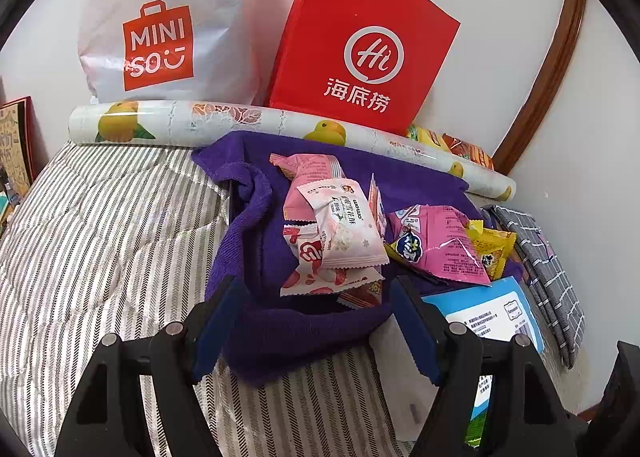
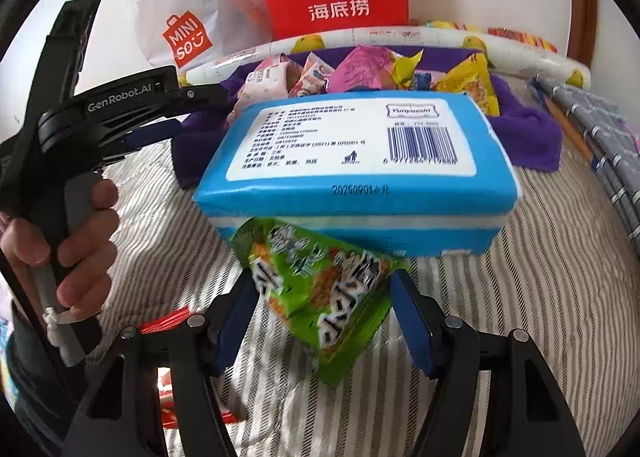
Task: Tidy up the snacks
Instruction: 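Grasp the green snack bag with the right gripper while the left gripper grasps a red packet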
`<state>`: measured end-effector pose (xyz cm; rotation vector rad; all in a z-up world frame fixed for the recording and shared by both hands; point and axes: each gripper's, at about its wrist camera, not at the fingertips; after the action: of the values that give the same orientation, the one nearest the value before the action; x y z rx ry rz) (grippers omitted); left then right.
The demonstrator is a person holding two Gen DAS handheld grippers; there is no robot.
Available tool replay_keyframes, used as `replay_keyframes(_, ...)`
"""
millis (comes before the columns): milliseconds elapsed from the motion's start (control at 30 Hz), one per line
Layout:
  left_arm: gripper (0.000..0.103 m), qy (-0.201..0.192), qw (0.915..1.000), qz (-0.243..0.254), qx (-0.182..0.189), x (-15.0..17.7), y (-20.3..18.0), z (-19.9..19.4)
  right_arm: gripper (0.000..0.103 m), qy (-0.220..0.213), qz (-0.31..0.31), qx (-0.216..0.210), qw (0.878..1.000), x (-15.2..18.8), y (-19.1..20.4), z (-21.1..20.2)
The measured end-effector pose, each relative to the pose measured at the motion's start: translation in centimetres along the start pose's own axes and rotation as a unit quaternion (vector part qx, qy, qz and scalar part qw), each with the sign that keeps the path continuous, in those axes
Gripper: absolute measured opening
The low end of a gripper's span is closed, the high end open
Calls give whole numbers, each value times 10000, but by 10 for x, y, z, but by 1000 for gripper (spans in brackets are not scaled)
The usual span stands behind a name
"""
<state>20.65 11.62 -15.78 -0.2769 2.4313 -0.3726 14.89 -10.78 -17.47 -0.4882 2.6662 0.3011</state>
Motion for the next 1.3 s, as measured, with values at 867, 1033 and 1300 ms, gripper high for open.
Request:
replay_keyframes(867,75,275,9985,451,129,40,-15,-18,45,-476,231,-150,9985,8,-45,-68)
replay_keyframes(1033,75,608,9955,514,506,68,-18,-38,45,-606,377,66,9974,16,-65,-86)
replay_keyframes(1300,75,1040,9821,1450,612,113,-50,-56,45,-744,698,66,9948,34,-88,-107)
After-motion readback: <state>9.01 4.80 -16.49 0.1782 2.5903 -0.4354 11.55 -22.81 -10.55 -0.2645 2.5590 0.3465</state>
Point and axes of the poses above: each gripper's, at about its wrist camera, not at the fingertips, and z roughly the way its jaws point, y to its left, x to its underside, and after that the axes turned 6 degrees about y, right-handed
